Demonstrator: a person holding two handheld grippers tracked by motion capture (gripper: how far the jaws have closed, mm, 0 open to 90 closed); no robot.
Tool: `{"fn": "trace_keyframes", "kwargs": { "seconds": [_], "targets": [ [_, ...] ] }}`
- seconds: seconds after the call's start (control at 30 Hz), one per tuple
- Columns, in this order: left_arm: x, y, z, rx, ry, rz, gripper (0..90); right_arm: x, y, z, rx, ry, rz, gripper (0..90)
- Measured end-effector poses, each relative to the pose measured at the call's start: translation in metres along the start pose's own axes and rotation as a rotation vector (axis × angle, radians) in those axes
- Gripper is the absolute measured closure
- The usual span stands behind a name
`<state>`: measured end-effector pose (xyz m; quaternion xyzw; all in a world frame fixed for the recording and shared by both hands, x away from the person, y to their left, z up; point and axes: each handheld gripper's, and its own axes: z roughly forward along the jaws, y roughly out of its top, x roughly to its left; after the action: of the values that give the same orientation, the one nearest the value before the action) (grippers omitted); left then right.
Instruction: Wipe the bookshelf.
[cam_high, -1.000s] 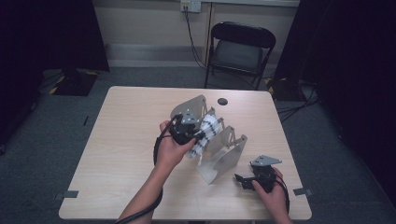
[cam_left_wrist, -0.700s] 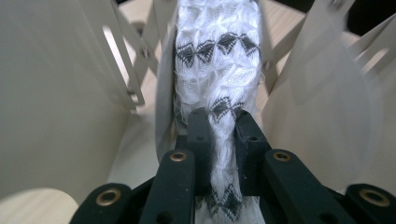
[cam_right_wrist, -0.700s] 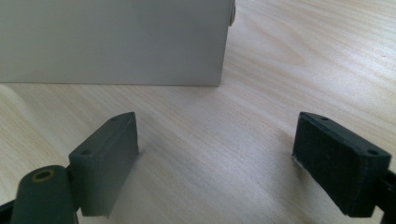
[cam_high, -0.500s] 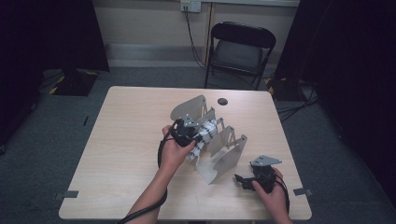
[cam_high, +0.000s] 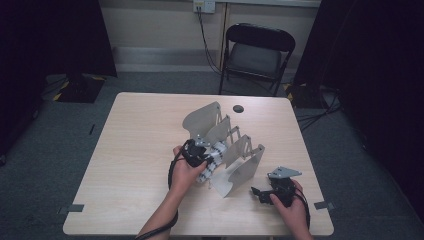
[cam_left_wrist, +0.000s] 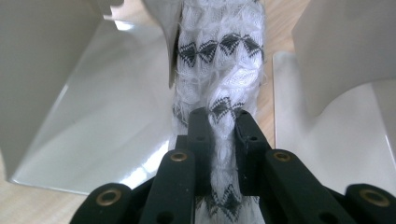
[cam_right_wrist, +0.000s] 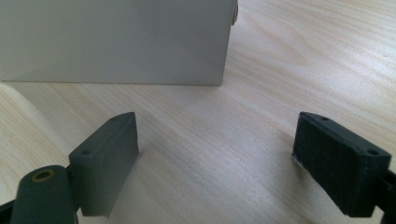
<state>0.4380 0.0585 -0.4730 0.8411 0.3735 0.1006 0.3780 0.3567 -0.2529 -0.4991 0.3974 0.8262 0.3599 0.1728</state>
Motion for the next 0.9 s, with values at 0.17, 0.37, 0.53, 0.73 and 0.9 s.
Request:
{"fn": "trace_keyframes", "kwargs": {
  "seconds": [0.17, 0.37, 0.53, 0.73, 0.9],
  "targets": [
    [-0.002, -0.003, 0.0, 0.007, -0.011, -0.007, 79.9, 0.0, 0.0, 0.0, 0.0, 0.0, 0.0, 13.6],
    [-0.011, 0.008, -0.016, -0.013, -0.033, 0.035, 80.0, 0.0, 0.0, 0.0, 0.0, 0.0, 0.0, 13.6],
    [-0.019, 0.034, -0.043, -0.08, -0.032, 0.092, 80.0, 0.0, 0.0, 0.0, 0.0, -0.001, 0.0, 13.6],
    [-0.027, 0.07, -0.074, -0.165, -0.017, 0.14, 79.9, 0.0, 0.0, 0.0, 0.0, -0.001, 0.001, 13.6],
    [-0.022, 0.081, -0.077, -0.173, -0.001, 0.137, 79.9, 0.0, 0.0, 0.0, 0.0, -0.001, 0.001, 13.6]
  ]
}}
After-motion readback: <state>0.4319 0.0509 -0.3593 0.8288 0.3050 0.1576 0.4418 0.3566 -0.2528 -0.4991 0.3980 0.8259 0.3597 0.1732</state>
